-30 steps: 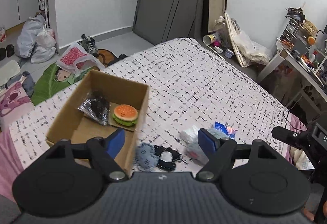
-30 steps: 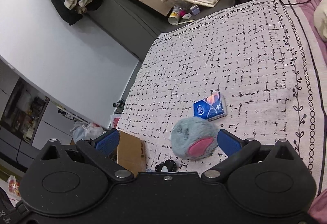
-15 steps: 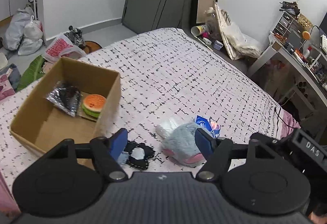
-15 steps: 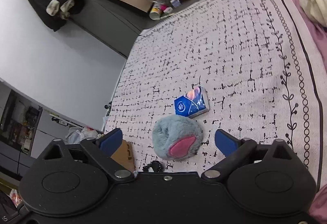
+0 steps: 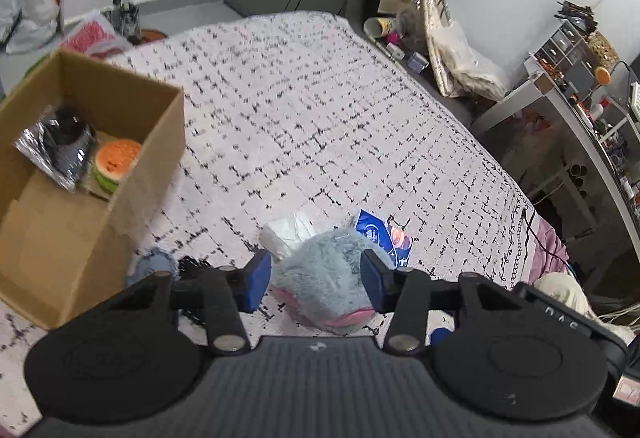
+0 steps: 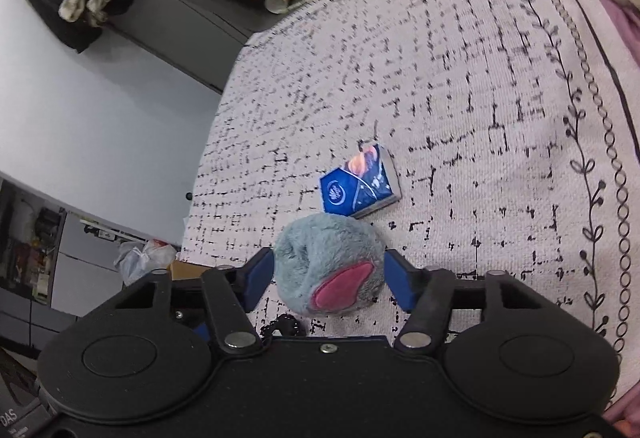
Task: Organize soft objects
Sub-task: 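Close both tools on the blue fluffy plush with the pink face, then lift the blue plush with both tools and carry it over the box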
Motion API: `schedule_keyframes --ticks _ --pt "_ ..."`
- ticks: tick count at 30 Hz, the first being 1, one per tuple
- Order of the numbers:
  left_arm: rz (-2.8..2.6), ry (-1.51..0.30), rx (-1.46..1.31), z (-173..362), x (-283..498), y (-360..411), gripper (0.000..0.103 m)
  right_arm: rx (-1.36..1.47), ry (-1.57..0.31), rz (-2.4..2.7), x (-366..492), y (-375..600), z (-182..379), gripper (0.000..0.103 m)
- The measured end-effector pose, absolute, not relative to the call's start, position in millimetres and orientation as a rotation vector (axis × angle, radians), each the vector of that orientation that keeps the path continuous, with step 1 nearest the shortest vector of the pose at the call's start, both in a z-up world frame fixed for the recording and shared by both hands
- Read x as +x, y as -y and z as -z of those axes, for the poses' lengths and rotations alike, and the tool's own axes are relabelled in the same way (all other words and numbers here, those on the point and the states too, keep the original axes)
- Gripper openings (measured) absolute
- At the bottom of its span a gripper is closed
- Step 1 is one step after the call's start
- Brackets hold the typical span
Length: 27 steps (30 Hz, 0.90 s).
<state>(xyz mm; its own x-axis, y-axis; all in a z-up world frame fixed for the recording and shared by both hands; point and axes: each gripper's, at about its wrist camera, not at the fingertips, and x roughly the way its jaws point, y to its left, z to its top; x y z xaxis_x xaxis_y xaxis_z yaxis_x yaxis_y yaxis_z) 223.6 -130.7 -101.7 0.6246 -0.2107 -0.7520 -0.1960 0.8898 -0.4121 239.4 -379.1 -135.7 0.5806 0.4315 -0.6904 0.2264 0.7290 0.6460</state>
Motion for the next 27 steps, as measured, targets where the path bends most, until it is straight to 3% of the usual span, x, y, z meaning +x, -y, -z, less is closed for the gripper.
schedule_keyframes --ticks 17,27 --pt "0.024 -0.995 -0.599 157.9 258.7 139.6 0.046 0.777 -1.037 -0.088 266.8 358.0 168.2 0.049" --pt "0.007 -0.987 -0.641 161.4 262.1 131.4 0.022 0.750 -1.042 -0.094 275.4 347.0 177.6 0.046"
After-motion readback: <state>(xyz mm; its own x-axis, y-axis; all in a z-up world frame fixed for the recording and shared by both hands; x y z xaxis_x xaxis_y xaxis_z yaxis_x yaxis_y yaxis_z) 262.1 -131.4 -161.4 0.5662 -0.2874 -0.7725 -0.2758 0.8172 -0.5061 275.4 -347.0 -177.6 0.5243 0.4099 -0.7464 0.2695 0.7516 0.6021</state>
